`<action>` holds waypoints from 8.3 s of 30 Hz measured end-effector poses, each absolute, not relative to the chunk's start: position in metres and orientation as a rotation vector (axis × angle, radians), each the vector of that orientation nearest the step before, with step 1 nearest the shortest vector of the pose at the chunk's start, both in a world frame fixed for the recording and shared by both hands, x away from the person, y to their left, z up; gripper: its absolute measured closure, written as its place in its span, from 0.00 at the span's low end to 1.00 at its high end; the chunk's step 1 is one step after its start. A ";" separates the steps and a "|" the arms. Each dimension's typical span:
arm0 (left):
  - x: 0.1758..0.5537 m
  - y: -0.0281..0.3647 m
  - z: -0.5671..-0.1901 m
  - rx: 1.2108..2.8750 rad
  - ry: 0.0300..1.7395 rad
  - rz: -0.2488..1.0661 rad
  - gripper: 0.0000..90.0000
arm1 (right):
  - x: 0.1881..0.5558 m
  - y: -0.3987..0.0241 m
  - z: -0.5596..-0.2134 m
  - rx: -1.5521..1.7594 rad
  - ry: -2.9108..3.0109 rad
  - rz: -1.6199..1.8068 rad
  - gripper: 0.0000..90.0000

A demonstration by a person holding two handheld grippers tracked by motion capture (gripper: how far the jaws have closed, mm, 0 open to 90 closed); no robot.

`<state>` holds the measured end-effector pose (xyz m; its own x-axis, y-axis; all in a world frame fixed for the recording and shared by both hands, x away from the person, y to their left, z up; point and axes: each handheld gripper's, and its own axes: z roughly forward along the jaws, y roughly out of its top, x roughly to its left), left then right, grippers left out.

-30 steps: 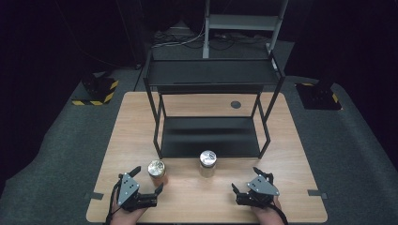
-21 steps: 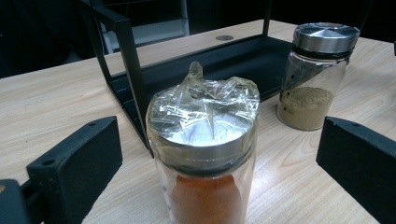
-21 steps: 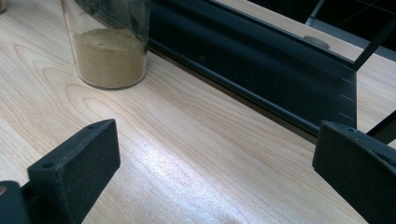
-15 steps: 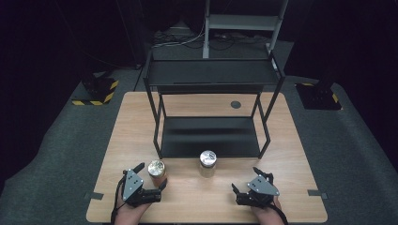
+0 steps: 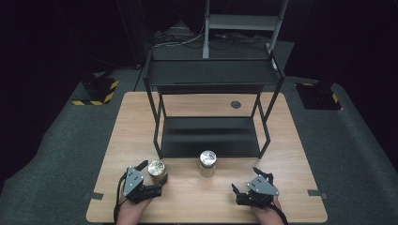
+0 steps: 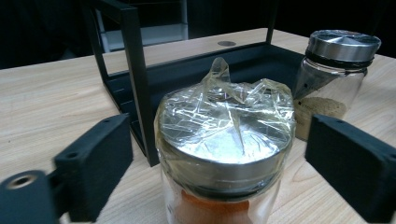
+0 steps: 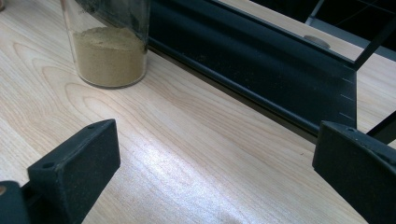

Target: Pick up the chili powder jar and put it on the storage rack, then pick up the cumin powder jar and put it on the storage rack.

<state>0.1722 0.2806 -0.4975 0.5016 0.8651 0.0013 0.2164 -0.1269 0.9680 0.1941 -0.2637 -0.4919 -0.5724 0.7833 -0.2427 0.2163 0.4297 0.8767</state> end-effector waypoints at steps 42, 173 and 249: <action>0.153 0.291 -0.474 1.556 0.891 0.769 0.38 | 0.196 -0.264 -0.491 0.845 2.039 1.113 0.00; 0.250 0.245 -0.285 1.338 0.689 0.861 0.38 | 0.195 -0.265 -0.492 0.819 2.044 1.115 0.00; 0.351 0.196 -0.253 1.355 0.834 0.855 0.37 | 0.195 -0.271 -0.493 0.814 2.041 1.155 0.00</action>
<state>0.3508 0.1957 -0.2525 0.4607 0.8875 -0.0117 -0.0330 0.0302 0.9990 0.1950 -0.2708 -0.4934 -0.5983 0.7675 -0.2304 0.1976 0.4200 0.8858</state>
